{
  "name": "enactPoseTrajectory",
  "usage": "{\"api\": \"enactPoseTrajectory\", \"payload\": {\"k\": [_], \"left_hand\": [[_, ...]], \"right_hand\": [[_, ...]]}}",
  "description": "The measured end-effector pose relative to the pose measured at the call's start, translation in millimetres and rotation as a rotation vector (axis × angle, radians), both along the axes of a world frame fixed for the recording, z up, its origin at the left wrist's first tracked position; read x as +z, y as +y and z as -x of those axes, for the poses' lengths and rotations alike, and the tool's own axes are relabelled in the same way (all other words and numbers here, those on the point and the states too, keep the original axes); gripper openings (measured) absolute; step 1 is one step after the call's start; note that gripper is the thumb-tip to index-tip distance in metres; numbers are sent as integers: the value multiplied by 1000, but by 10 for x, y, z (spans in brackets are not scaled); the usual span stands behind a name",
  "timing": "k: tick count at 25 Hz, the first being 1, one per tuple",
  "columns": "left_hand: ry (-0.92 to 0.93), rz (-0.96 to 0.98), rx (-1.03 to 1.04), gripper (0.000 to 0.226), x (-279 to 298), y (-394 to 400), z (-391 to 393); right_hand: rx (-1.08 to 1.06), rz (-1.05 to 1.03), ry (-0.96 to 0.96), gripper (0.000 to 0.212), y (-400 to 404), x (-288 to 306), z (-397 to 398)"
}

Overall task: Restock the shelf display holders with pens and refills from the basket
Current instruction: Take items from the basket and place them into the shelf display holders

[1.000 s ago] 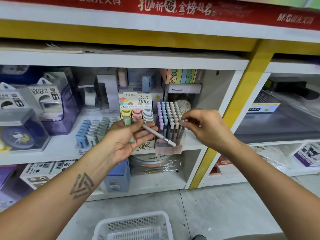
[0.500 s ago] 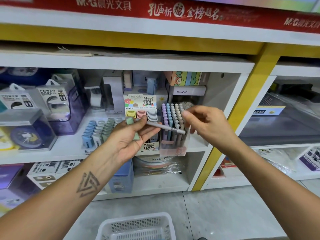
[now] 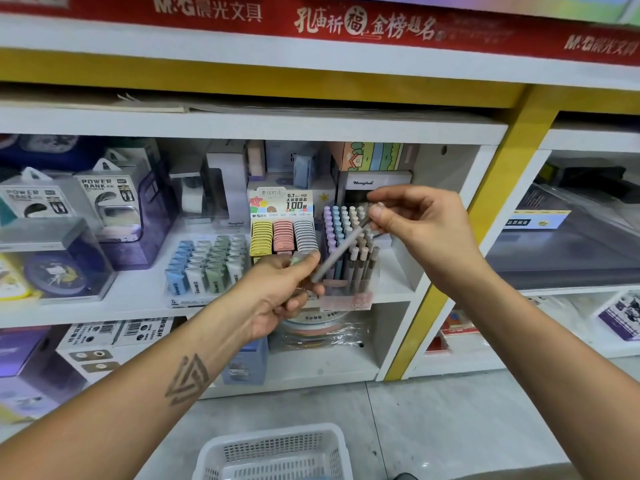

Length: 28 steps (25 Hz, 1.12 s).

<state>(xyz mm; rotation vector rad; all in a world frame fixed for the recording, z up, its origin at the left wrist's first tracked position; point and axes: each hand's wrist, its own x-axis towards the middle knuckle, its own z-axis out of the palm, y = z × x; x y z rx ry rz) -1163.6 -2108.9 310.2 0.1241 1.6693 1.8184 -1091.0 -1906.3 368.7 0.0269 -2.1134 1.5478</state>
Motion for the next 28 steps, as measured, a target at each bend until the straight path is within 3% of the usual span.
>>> {"api": "enactPoseTrajectory", "payload": {"k": [3, 9, 19, 22, 25, 28], "left_hand": [[24, 102, 63, 35, -1, 16, 32], [-109, -16, -12, 30, 28, -42, 43], [-58, -90, 13, 7, -3, -89, 59], [-65, -154, 37, 20, 21, -127, 54], [-95, -209, 55, 23, 45, -179, 76], [-73, -248, 126, 26, 89, -239, 108]], "right_hand": [[-122, -297, 62, 18, 2, 9, 13], [-115, -656, -32, 10, -114, -250, 62], [-87, -616, -65, 8, -91, -287, 116], [-82, -801, -96, 3, -96, -323, 153], [-115, -1020, -81, 13, -153, -311, 191], [-103, -880, -27, 14, -319, -251, 246]]}}
